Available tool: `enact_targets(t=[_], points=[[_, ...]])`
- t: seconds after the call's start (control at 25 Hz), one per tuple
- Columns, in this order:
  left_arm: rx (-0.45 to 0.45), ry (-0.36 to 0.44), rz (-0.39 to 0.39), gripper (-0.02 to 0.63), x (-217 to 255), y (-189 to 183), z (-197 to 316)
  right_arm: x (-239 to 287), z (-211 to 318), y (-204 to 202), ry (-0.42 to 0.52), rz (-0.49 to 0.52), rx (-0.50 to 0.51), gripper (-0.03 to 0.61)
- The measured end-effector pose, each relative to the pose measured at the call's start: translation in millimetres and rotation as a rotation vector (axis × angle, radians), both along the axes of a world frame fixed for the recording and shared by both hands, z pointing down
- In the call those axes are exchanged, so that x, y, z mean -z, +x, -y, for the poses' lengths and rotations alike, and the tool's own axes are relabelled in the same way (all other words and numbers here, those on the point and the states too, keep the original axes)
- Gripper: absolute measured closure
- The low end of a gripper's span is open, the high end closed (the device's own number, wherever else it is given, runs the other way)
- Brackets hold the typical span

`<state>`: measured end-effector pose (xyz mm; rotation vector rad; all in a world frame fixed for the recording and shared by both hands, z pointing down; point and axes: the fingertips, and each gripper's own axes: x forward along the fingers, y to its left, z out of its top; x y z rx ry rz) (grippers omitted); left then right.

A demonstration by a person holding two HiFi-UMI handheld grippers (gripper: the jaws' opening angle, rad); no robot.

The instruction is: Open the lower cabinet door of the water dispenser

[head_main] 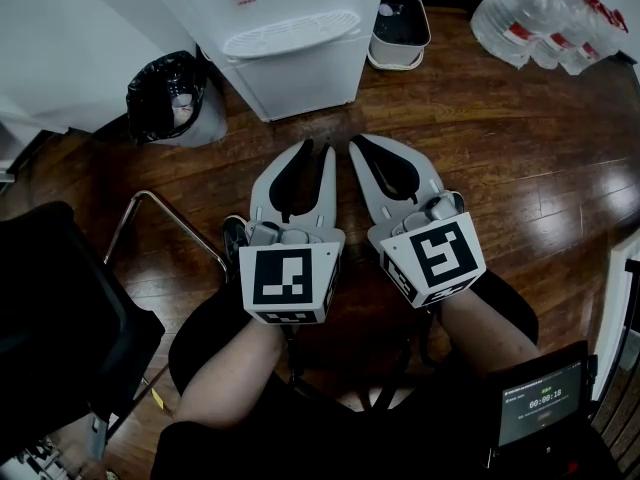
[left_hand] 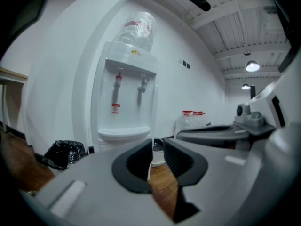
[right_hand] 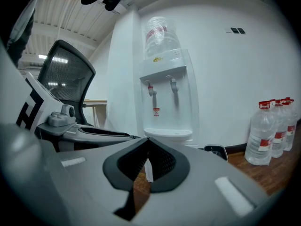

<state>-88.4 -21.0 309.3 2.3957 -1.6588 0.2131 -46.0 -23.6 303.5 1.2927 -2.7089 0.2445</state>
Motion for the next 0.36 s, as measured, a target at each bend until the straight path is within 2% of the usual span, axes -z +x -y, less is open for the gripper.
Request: enact_targets(t=[0.36], points=[[0.008, 0.014, 0.001, 0.520, 0.5, -3.7, 2.1, -0.5, 1.4, -0.5, -0.008, 0.004, -0.003, 0.574]])
